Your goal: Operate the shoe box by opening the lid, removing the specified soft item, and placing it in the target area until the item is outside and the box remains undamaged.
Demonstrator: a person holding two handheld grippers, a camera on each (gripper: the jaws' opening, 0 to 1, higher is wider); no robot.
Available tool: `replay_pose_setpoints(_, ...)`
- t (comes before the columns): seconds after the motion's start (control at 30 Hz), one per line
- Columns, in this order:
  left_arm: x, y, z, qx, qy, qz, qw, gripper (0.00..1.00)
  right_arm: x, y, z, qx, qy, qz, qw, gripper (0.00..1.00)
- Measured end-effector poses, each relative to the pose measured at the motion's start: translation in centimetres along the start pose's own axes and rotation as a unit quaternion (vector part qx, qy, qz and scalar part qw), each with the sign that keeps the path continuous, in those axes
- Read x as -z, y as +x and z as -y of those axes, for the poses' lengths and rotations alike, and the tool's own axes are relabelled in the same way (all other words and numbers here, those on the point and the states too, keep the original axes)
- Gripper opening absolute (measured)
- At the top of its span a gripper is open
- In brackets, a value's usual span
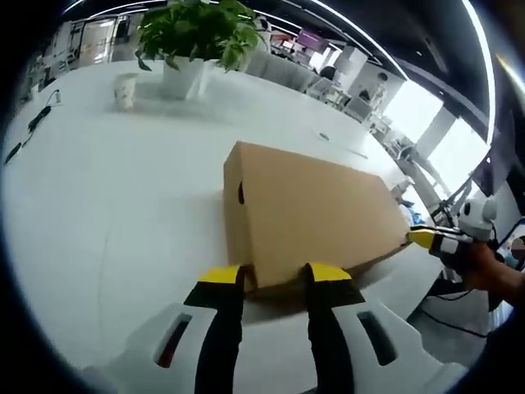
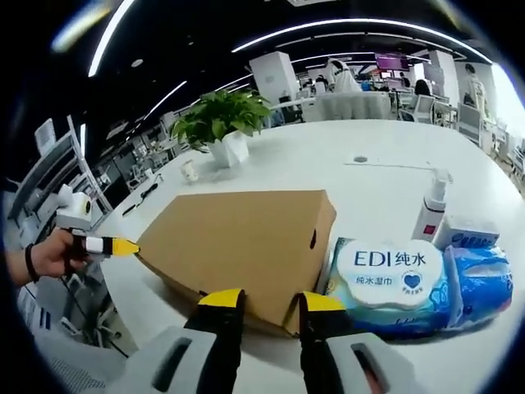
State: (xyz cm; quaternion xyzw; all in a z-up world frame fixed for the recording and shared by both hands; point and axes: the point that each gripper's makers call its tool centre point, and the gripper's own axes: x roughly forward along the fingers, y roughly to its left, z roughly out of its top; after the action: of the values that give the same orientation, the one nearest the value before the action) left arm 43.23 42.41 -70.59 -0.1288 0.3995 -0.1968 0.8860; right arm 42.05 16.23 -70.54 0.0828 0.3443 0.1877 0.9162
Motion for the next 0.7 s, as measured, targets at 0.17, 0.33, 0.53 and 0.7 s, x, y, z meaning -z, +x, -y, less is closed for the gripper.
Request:
replay_pose_setpoints(0.17,-1.3,1.3,0.2,0.000,0.001,-0.002,1.0000,0.29,-1.2,0.9,1.1,0.009,-0.004,0.000,1.0000,0.23)
replay_pose_setpoints(0.33,-2.1,2.1,0.3,-0.002,0.004,-0.006,1.0000,0.29,-1.9,1.4,1.7,0.013,0.000,-0.002,0.9999,0.23)
replay_pose_setpoints(0.53,-2.0,2.0,0.3,-0.002,0.005,-0.007,1.0000,0.29,-1.7,1.4,1.7,0.015,0.002,0.002,0.9999,0.23)
replay_pose_setpoints(0.7,-2.1,1.7,0.5,-0.009,0.014,-0.006,0.9999,0.30,-1.8,1.2,1.6,0.011,-0.008,-0.003,0.9999,0.24)
